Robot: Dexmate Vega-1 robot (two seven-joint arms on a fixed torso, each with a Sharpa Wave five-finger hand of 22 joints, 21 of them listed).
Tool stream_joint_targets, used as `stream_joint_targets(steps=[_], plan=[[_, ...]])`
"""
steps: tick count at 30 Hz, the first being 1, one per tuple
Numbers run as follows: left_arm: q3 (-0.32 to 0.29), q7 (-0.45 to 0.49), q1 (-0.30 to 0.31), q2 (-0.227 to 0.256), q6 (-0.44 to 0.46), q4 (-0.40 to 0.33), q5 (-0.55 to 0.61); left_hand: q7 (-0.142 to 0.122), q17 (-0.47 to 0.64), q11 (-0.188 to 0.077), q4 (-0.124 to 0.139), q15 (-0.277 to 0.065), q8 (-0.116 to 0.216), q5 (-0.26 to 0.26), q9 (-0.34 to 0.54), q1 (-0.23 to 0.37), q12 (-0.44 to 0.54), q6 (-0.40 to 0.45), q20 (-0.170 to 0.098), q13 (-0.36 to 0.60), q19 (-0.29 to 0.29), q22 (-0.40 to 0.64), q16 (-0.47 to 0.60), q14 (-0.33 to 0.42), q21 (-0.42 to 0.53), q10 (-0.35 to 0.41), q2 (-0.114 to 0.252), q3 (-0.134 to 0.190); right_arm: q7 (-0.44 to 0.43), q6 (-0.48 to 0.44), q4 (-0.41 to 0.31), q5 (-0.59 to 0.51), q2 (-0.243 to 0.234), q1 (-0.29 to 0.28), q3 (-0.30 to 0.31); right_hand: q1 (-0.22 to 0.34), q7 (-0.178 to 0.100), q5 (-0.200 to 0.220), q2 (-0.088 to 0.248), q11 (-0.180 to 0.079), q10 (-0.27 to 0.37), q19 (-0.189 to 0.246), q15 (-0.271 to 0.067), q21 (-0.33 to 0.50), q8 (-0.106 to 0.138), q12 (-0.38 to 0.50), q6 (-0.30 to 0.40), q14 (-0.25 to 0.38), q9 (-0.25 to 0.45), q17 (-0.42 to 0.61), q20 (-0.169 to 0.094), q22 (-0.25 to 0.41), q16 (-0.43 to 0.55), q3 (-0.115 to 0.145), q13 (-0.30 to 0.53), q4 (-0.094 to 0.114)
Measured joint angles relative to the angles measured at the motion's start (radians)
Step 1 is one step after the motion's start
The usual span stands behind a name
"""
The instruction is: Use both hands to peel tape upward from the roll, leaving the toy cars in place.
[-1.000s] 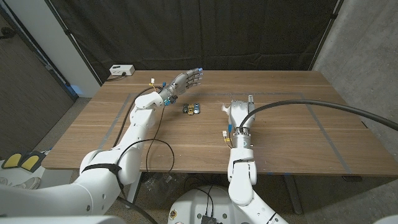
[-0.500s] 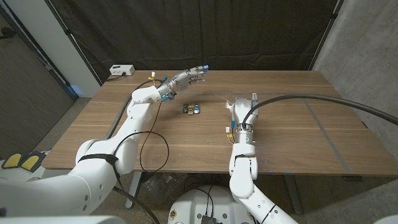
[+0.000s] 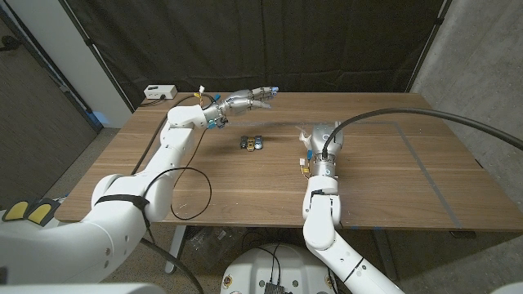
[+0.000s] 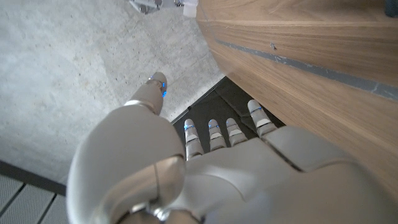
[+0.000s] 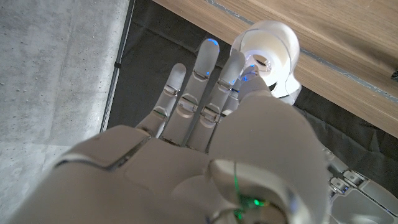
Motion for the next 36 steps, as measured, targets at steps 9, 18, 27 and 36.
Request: stream_joint_targets(steps=[9,18,27,36], plan=[[0.089,0.003,0.014,0.056,-0.012,-0.099,0.037,-0.002,-0.002,-0.014,0.006,0.0,0.016,0.0,0.005,0.032,0.0,0.064,-0.011,0.0,0.008,0.0,0.0,-0.007,0.0,-0.009,-0.01,0.0,0.028,0.021,-0.03,0.0,0.0,0.009,0.008,0.002,0.005,0.0,0.001,-0.003,0.007,0.0,-0.004,0.014,-0.003,-0.008,0.005,0.004,0.0,0.009,0.0,0.0,0.0,0.0,0.004,0.0],[0.167,0.06,0.033,0.101,-0.028,-0.187,0.064,-0.005,-0.006,-0.072,0.023,-0.042,0.038,0.0,0.009,0.065,0.011,0.145,-0.05,0.0,0.036,0.0,0.005,-0.012,0.0,0.008,-0.033,-0.014,0.014,0.04,-0.049,0.016,-0.002,0.011,0.009,0.006,0.003,-0.004,0.005,0.0,0.01,-0.004,-0.004,0.028,-0.009,-0.015,0.008,0.004,0.0,0.019,0.004,-0.005,0.0,-0.006,0.01,-0.006],[0.234,0.194,0.08,0.146,-0.05,-0.295,0.084,-0.003,-0.011,-0.093,0.027,-0.04,0.051,0.005,0.009,0.092,0.039,0.218,-0.068,0.005,0.054,0.0,0.02,0.034,0.0,0.058,-0.062,-0.038,-0.019,0.062,-0.054,0.033,-0.009,0.017,0.001,0.008,0.007,-0.004,0.006,-0.004,0.018,-0.006,-0.004,0.039,-0.008,-0.015,0.014,0.004,0.0,0.023,0.002,-0.006,0.0,-0.006,0.014,-0.006],[0.294,0.322,0.11,0.187,-0.057,-0.37,0.093,-0.002,-0.008,-0.104,0.031,-0.041,0.074,0.021,0.009,0.105,0.057,0.306,-0.071,0.009,0.072,0.005,0.028,0.067,0.005,0.105,-0.093,-0.062,-0.047,0.082,-0.054,0.053,-0.021,0.03,-0.008,0.008,0.007,-0.004,0.006,0.0,0.021,-0.006,-0.004,0.055,-0.008,-0.023,0.014,0.004,0.0,0.028,0.002,-0.009,0.0,-0.01,0.014,-0.001]])
